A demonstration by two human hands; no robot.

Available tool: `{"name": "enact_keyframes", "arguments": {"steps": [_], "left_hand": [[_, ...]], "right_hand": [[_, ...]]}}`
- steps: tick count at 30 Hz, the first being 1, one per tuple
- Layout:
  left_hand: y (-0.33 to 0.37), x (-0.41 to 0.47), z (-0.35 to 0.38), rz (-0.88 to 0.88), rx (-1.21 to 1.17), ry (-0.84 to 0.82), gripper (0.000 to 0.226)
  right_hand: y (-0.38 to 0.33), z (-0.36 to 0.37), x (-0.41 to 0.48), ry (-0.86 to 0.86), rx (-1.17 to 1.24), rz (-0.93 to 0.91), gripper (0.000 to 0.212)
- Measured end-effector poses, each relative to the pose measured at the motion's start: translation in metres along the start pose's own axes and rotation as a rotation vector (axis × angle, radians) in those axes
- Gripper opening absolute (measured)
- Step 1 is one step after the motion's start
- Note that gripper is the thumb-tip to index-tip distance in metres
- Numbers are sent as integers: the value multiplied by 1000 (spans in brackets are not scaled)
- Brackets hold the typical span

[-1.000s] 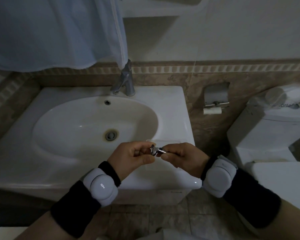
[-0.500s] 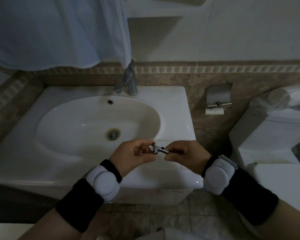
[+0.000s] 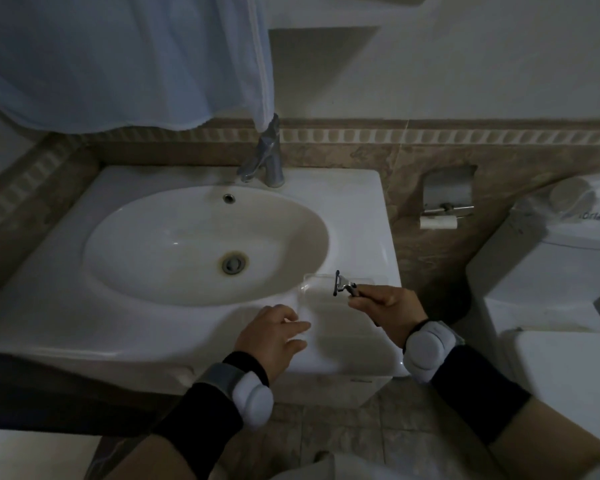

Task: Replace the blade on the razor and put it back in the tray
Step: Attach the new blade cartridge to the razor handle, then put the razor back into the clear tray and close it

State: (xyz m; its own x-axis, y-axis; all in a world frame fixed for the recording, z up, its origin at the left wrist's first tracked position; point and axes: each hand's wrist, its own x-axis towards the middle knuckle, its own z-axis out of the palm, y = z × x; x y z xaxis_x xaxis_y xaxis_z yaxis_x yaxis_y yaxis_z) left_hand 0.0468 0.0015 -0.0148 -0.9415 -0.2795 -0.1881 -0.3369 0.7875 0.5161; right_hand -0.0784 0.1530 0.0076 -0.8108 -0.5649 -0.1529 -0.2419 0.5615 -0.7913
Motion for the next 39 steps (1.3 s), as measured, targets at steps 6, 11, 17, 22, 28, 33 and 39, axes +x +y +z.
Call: {"name": "enact_keyframes", "arguments": {"steps": [6, 11, 17, 22, 28, 33, 39], "left_hand": [[-2, 4, 6, -23, 100, -25, 32], [-3, 7, 9, -44, 116, -62, 38], [-7, 10, 12, -62, 166, -67, 36], [-9, 13, 12, -74, 213, -77, 36], [-12, 13, 15, -79, 225, -64, 36], [-11, 11, 15, -76, 240, -62, 35], [-11, 11, 14, -76, 249, -51, 35]], "right_hand": [[3, -2, 0, 32, 22, 34, 24], [10, -3, 1, -9, -45, 26, 22], [14, -3, 3, -25, -107, -25, 21], [15, -2, 6, -129, -297, -75, 28], [11, 7, 12, -316, -578, -112, 36], [14, 20, 17, -338, -641, -146, 33], [19, 27, 20, -351, -686, -182, 34]]}}
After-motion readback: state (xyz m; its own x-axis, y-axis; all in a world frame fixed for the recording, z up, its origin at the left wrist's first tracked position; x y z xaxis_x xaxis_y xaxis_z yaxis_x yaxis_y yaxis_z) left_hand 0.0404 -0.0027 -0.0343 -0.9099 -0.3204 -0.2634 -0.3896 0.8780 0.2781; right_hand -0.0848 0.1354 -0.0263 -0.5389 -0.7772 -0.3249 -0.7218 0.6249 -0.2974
